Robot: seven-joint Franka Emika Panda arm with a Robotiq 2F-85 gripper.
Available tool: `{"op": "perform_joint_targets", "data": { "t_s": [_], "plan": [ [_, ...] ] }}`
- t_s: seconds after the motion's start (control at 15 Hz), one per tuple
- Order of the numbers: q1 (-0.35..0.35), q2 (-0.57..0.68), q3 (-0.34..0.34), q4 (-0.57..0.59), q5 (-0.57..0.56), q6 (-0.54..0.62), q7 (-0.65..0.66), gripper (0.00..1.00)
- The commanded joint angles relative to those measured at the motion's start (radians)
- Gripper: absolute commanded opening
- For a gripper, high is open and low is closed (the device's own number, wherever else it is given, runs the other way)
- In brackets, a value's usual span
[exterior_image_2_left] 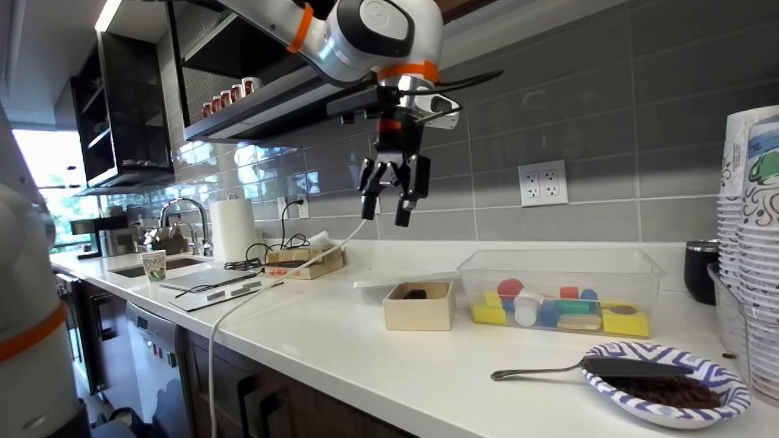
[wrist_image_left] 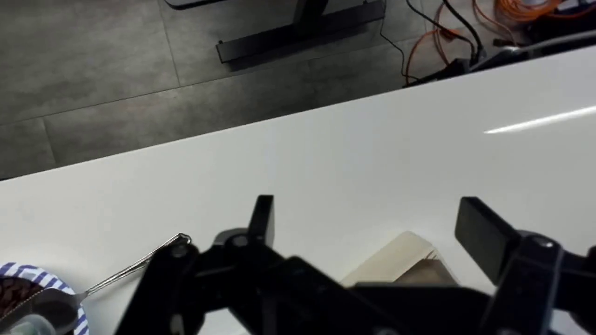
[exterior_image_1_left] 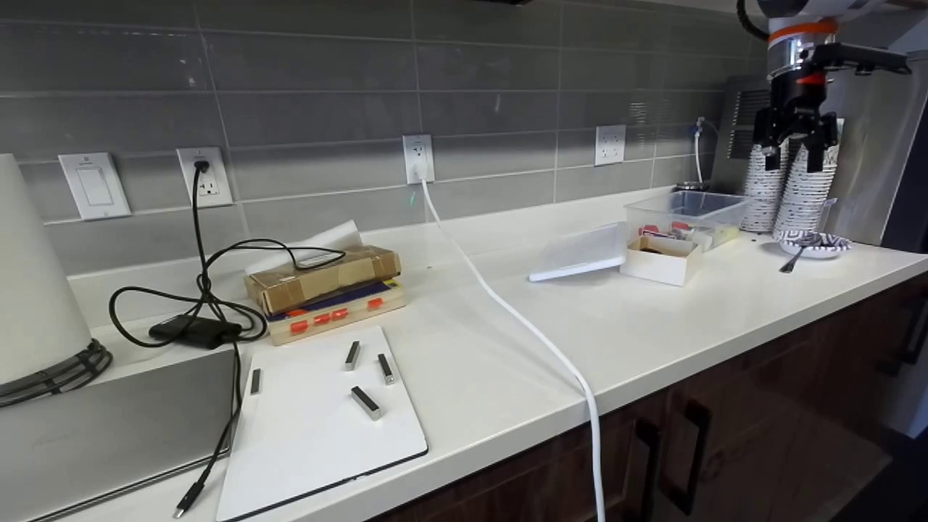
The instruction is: Use the silver spatula to stir the contents of the white plate on the right
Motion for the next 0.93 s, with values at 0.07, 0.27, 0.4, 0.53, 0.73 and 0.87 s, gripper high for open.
{"op": "perform_joint_targets", "data": {
  "t_s": [0.07, 0.27, 0.4, 0.53, 0.73, 0.87],
  "plan": [
    [-0.06, 0.161, -0.025, 0.111, 0.139, 0.054, 0.1, 1.0],
    [-0.096, 0.224, -0.035, 0.105, 0.214, 0.14, 0.166, 1.0],
    [-0.116, 0.266, -0.039, 0.101, 0.263, 0.211, 0.212, 1.0],
    [-0.136, 0.32, -0.041, 0.117, 0.316, 0.279, 0.253, 1.0],
    [-0.156, 0.373, -0.039, 0.119, 0.378, 0.388, 0.336, 1.0],
    [-0.164, 0.403, -0.04, 0.116, 0.408, 0.469, 0.393, 1.0]
  ]
}}
